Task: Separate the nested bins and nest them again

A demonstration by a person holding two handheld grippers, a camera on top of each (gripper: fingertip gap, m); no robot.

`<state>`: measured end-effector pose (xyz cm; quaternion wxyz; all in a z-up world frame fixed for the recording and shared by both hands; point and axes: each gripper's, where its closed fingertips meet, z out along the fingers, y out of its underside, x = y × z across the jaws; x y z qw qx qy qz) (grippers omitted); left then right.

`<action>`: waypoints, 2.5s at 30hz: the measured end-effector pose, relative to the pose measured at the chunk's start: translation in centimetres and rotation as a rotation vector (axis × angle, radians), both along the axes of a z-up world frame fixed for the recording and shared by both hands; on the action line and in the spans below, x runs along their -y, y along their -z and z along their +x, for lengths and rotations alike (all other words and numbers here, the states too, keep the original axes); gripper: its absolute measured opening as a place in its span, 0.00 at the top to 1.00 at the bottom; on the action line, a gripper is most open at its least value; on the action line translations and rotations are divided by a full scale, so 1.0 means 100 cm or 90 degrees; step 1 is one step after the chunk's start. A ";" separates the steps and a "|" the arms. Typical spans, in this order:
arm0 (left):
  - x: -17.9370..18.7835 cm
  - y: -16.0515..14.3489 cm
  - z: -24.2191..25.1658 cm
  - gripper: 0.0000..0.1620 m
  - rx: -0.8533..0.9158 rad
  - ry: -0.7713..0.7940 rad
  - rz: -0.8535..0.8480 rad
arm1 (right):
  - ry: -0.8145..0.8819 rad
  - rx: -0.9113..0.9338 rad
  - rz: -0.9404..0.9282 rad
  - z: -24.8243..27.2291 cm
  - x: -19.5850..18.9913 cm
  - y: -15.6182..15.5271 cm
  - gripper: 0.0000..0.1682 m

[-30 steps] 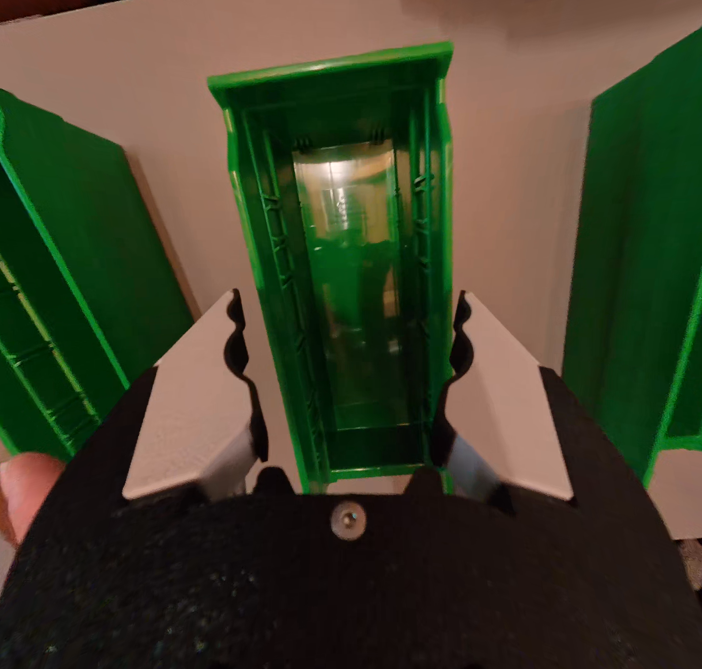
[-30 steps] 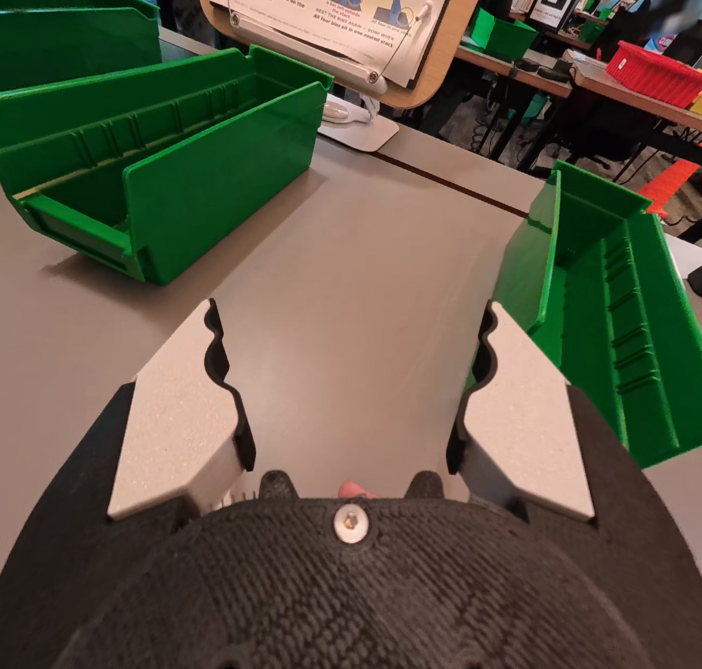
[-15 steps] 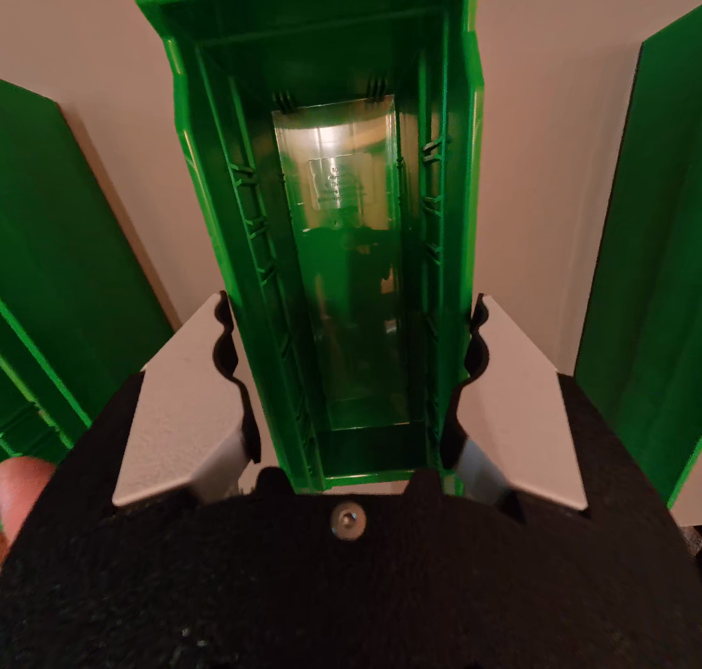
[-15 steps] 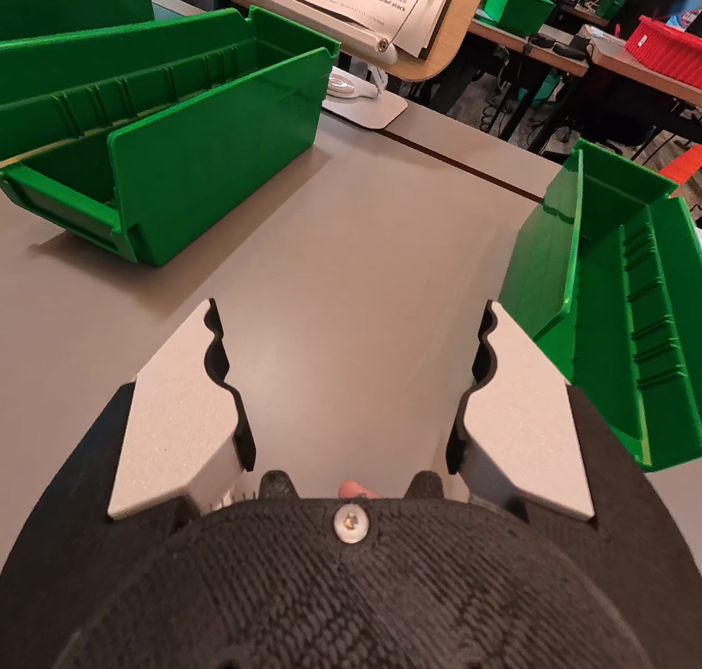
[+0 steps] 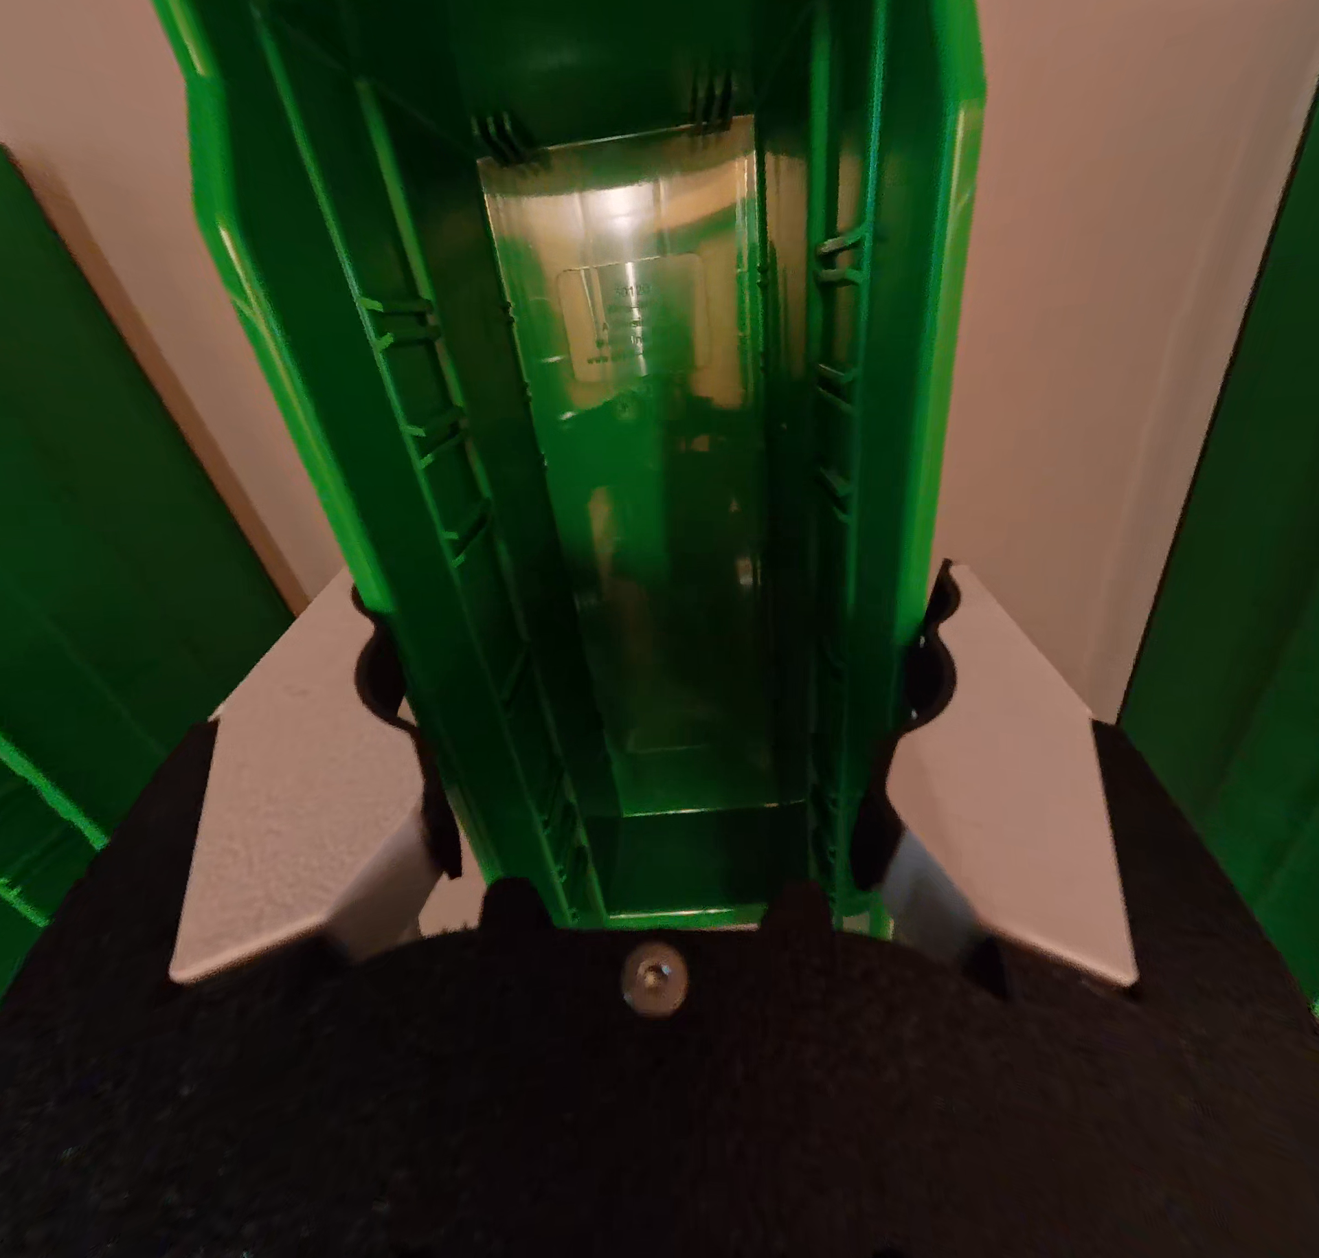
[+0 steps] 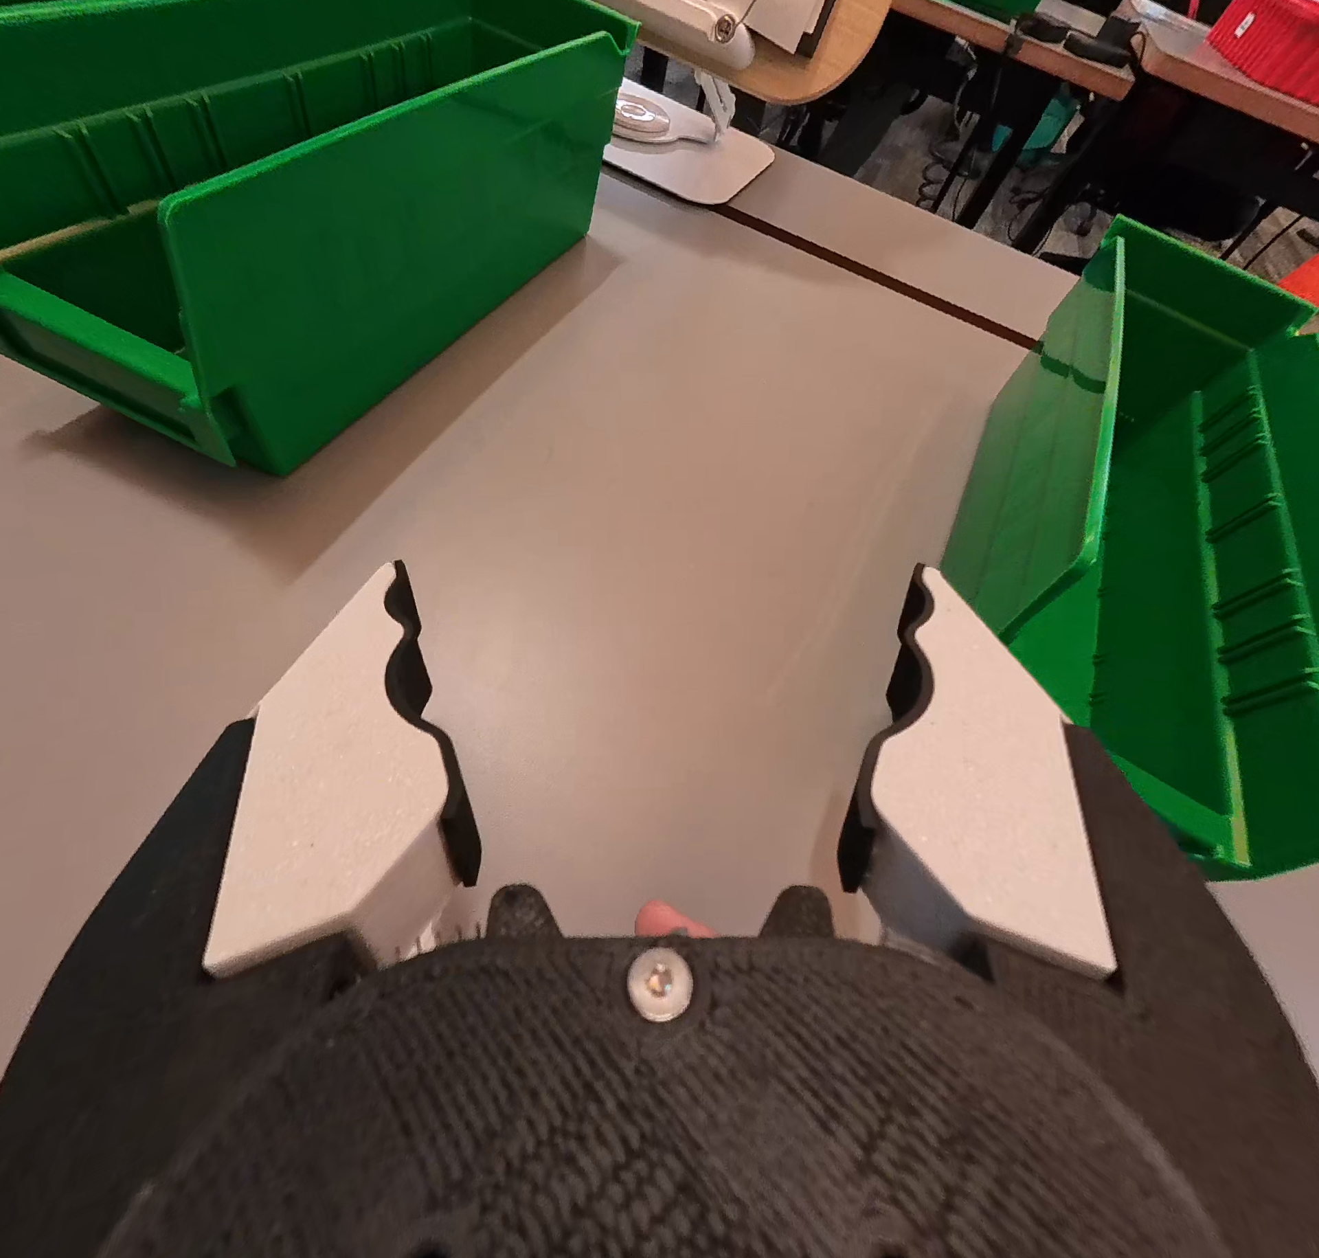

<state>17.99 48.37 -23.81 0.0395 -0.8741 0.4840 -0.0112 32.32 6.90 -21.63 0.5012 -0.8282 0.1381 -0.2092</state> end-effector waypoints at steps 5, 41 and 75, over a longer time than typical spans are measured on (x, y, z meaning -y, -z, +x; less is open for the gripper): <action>-0.001 -0.003 -0.001 0.21 -0.007 0.014 0.001 | -0.005 0.000 -0.008 -0.001 -0.001 0.003 0.22; 0.097 -0.164 0.026 0.44 0.027 -0.006 -0.028 | -0.078 0.000 0.069 -0.012 -0.050 -0.041 0.24; 0.183 -0.147 0.113 0.44 0.015 -0.048 -0.075 | -0.032 -0.052 0.126 0.021 -0.023 -0.052 0.25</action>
